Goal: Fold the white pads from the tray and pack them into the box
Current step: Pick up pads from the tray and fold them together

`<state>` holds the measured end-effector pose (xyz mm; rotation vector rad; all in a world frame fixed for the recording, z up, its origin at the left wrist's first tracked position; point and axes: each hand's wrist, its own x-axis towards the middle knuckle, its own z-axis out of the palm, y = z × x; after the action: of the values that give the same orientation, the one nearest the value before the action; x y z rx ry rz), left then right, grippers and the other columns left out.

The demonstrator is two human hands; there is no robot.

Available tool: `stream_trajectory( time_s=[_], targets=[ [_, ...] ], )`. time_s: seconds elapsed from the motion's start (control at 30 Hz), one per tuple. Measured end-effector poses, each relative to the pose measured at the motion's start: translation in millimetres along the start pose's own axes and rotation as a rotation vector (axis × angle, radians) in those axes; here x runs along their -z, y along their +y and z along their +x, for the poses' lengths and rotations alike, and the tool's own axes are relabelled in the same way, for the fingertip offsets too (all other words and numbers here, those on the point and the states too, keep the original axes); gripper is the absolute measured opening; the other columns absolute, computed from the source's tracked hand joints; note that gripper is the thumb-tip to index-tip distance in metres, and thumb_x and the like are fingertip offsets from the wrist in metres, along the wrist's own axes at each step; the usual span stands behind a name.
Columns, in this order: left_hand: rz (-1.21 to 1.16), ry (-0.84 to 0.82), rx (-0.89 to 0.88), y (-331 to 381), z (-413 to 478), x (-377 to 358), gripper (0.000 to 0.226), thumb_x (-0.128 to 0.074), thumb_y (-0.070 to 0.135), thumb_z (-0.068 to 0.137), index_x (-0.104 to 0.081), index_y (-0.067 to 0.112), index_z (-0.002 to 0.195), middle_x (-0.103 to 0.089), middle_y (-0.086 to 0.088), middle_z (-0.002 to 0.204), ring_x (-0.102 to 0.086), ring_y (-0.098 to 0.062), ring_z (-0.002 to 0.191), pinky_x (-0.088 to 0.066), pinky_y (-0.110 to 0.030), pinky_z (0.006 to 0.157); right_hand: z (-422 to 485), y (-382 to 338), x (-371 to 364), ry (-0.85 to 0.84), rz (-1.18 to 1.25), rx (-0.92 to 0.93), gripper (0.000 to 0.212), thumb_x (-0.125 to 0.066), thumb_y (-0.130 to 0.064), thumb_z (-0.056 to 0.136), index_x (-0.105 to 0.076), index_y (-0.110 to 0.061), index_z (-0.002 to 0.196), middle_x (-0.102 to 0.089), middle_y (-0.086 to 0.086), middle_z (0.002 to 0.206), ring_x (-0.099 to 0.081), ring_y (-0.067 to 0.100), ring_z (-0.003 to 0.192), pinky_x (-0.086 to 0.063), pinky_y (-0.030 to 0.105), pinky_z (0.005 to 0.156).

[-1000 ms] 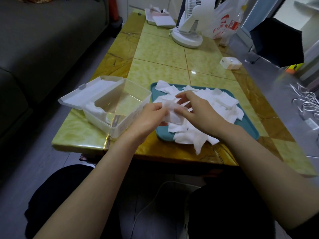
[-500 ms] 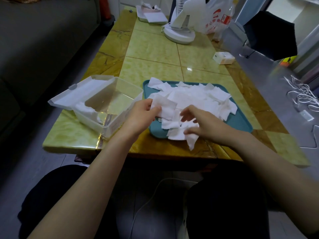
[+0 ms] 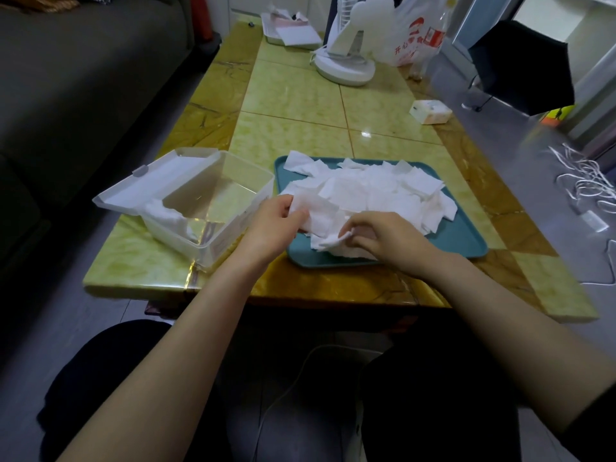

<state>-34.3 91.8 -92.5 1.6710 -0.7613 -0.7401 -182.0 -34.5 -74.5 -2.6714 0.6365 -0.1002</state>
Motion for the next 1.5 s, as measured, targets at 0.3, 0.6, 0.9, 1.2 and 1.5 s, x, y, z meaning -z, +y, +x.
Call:
stream_trajectory(
  time_s=[0.3,0.6,0.9,1.2,1.5],
  targets=[
    [0.052,0.117,-0.048,0.8,2.8,4.5,0.023,-0.045,0.011,0.088,-0.058,-0.007,0.094,-0.054,-0.015,0.084,-0.049,-0.019,0.078,-0.042,-0.041,0.073,21.6,-11.2,-6.8,0.174,0.204,-0.014,0.011,-0.064,-0.009,0.085,-0.065,-0.014,0.095,-0.065,-0.005,0.09,-0.061,0.003,0.087,-0.049,0.022,0.087],
    [-0.004,0.152,-0.02,-3.2,5.4,0.4,0.016,-0.045,0.008,0.09,-0.059,0.0,0.087,-0.053,-0.008,0.081,-0.048,-0.017,0.078,-0.038,-0.034,0.072,31.5,-10.0,-23.2,0.289,0.249,-0.187,0.011,-0.071,-0.017,0.08,-0.065,-0.013,0.089,-0.062,-0.005,0.084,-0.056,0.007,0.08,-0.043,0.014,0.072],
    [0.027,-0.001,0.015,-6.5,5.0,-17.6,0.032,-0.046,0.008,0.089,-0.031,0.016,0.063,-0.028,0.004,0.06,-0.027,-0.014,0.057,-0.02,-0.029,0.054,15.4,11.8,-8.6,0.298,0.186,-0.322,0.005,-0.067,-0.014,0.083,-0.062,-0.015,0.081,-0.063,-0.001,0.084,-0.053,0.01,0.075,-0.038,0.016,0.064],
    [-0.05,0.102,-0.038,-14.6,12.8,-16.5,0.041,-0.048,0.028,0.079,-0.057,-0.01,0.09,-0.061,-0.023,0.083,-0.059,-0.031,0.076,-0.049,-0.046,0.075,18.9,-28.1,28.5,0.471,0.443,-0.111,0.01,-0.06,-0.004,0.087,-0.063,-0.014,0.09,-0.06,-0.011,0.081,-0.055,-0.001,0.075,-0.044,0.007,0.07],
    [-0.182,-0.01,-0.003,-2.5,6.8,-19.6,0.023,-0.05,0.013,0.095,-0.069,0.0,0.094,-0.07,-0.02,0.095,-0.066,-0.034,0.099,-0.055,-0.043,0.09,20.8,-40.4,9.9,0.337,0.379,-0.043,0.01,-0.07,-0.006,0.078,-0.066,-0.016,0.078,-0.065,-0.006,0.077,-0.06,0.005,0.073,-0.045,0.009,0.068]
  ],
)
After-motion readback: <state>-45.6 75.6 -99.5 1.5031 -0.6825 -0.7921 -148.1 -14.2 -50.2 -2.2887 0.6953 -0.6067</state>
